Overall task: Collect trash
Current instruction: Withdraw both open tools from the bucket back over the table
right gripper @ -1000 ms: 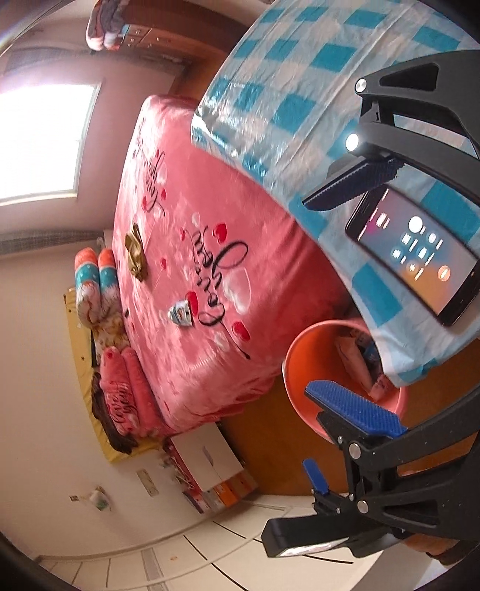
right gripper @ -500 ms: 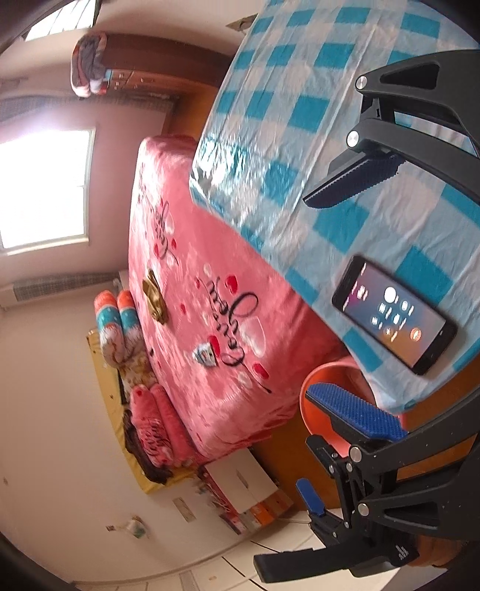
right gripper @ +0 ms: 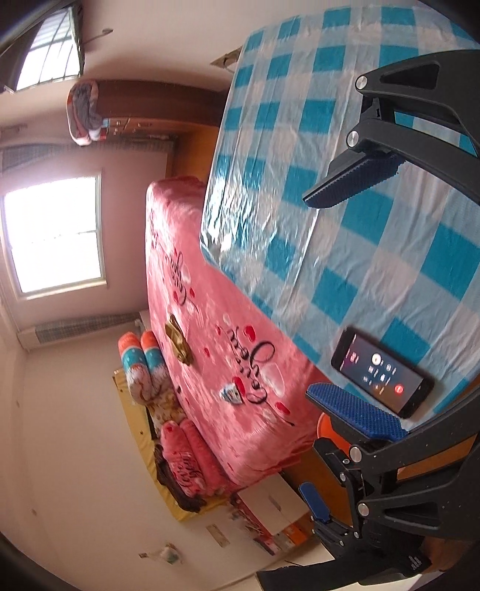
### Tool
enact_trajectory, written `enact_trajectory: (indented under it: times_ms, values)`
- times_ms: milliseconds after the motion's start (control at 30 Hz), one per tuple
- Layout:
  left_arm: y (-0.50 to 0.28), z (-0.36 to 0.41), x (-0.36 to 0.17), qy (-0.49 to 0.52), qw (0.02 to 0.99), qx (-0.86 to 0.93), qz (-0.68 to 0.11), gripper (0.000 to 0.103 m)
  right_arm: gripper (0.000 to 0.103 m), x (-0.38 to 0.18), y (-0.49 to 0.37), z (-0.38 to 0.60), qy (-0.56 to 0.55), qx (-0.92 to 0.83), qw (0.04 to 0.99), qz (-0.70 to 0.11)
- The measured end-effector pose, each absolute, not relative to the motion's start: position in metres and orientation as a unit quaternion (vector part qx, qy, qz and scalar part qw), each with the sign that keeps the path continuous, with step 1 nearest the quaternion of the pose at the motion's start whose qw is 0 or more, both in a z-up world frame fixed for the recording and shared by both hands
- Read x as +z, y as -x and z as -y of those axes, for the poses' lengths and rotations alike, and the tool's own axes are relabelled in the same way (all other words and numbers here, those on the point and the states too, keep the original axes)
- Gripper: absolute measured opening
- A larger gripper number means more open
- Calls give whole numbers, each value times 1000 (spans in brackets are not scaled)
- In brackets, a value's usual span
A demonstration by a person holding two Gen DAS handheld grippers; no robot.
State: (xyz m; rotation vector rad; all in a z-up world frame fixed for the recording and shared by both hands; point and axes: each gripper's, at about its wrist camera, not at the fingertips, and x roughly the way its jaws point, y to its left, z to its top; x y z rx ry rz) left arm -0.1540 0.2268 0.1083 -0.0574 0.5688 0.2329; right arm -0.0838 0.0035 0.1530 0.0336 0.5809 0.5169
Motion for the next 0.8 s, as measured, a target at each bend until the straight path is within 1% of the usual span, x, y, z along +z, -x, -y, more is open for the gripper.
enact_trajectory:
  times_ms: [400,800]
  values:
    - [148,-174,110,6,957,59,-283,92,95,149,96,56,-32,195,943,-268]
    - [146,-118,121,-9,965,-1,-261,92,95,151,119,115,-44,130,958,-251]
